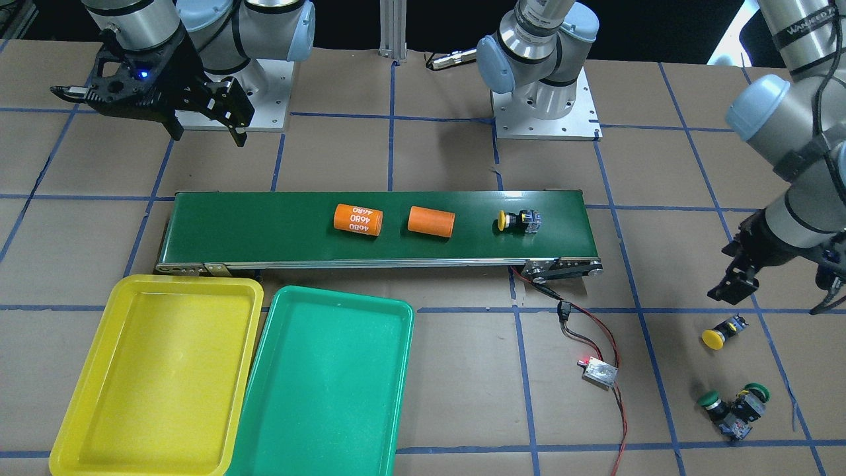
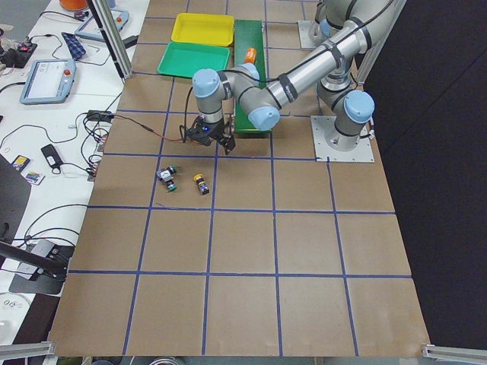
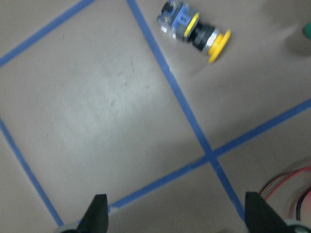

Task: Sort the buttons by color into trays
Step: 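Grasp the second yellow-capped button with the left gripper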

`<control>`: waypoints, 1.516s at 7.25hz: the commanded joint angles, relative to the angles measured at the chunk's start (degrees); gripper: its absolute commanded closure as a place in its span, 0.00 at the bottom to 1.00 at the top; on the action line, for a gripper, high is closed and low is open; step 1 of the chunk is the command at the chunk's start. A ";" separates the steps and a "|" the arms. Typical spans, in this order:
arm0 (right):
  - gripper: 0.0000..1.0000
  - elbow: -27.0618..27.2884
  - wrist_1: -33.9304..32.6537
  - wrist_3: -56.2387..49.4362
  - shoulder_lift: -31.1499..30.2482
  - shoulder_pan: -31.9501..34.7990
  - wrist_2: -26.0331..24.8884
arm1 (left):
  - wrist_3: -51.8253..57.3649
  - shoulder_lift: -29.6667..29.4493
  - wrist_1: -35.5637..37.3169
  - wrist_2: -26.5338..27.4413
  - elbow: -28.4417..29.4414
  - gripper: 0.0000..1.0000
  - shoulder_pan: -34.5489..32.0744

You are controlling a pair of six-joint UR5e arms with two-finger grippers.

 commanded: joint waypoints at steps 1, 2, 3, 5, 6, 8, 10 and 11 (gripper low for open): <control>0.00 0.03 -0.06 0.04 0.02 0.02 -0.03 | 0.69 -10.31 4.58 0.11 10.04 0.00 1.44; 0.00 0.03 0.03 0.04 0.02 0.02 -0.03 | -3.08 -12.79 4.67 0.37 11.23 0.00 1.70; 0.00 0.03 0.03 0.13 -0.07 0.02 0.41 | -6.16 -14.64 6.85 0.55 10.72 0.00 1.79; 0.00 0.03 -0.15 0.04 0.02 0.02 0.50 | -12.16 -15.37 8.27 0.64 6.25 0.00 1.71; 0.00 0.03 -0.06 0.39 -0.07 0.02 0.67 | -11.99 -14.93 8.02 0.99 5.54 0.00 1.71; 0.00 0.03 0.03 0.05 -0.24 0.02 0.42 | -11.90 -13.97 7.57 0.38 2.12 0.08 4.41; 0.00 0.03 -0.06 0.04 0.02 0.02 0.50 | -11.73 -13.27 7.66 -0.06 2.45 0.66 4.44; 0.00 0.03 0.12 0.04 -0.07 0.02 0.33 | -11.64 -12.65 7.58 -0.15 2.10 0.82 4.34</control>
